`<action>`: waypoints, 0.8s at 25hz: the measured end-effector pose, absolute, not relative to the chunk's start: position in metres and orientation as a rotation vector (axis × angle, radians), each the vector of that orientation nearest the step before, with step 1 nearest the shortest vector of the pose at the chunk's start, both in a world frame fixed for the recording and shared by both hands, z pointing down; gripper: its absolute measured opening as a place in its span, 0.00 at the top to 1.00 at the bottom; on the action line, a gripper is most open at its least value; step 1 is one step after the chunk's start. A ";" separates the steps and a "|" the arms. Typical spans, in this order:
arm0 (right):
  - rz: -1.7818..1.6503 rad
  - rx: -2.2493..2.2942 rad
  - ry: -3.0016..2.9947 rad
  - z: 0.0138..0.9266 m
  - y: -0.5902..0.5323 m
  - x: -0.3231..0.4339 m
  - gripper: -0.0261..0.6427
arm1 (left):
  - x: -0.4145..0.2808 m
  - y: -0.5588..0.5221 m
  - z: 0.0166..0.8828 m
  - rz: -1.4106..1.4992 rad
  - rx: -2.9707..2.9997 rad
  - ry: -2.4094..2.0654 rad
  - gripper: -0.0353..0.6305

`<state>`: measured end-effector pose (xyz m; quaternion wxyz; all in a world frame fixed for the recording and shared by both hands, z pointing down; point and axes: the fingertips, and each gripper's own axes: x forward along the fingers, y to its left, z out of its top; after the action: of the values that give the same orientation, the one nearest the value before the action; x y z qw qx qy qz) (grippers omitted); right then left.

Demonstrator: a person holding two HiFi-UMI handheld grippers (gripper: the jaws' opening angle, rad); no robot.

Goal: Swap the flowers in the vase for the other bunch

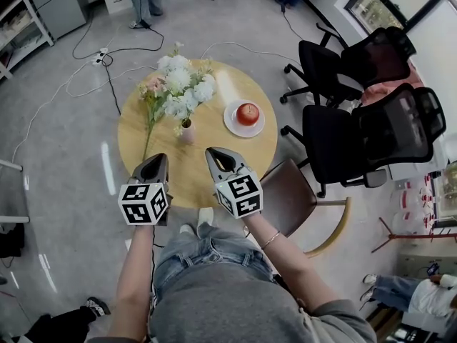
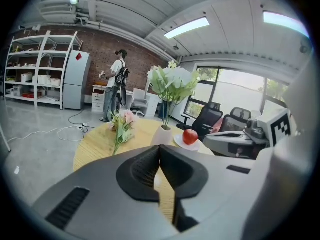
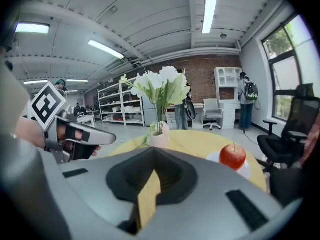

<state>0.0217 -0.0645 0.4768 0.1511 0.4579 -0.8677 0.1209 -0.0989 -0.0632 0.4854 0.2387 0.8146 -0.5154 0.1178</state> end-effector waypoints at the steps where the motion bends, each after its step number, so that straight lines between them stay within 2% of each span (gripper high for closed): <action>1: 0.350 1.322 -2.495 0.473 -0.062 0.021 0.94 | -0.099 -0.061 0.483 0.326 2.241 -1.410 0.92; 20: 0.291 1.417 -2.533 0.416 -0.022 0.013 0.95 | -0.107 -0.028 0.439 0.263 2.315 -1.417 0.92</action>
<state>0.0125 -0.0222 0.4162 0.1119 0.4828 -0.8629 0.0991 -0.1069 -0.0281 0.4393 0.2059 0.8308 -0.5083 0.0944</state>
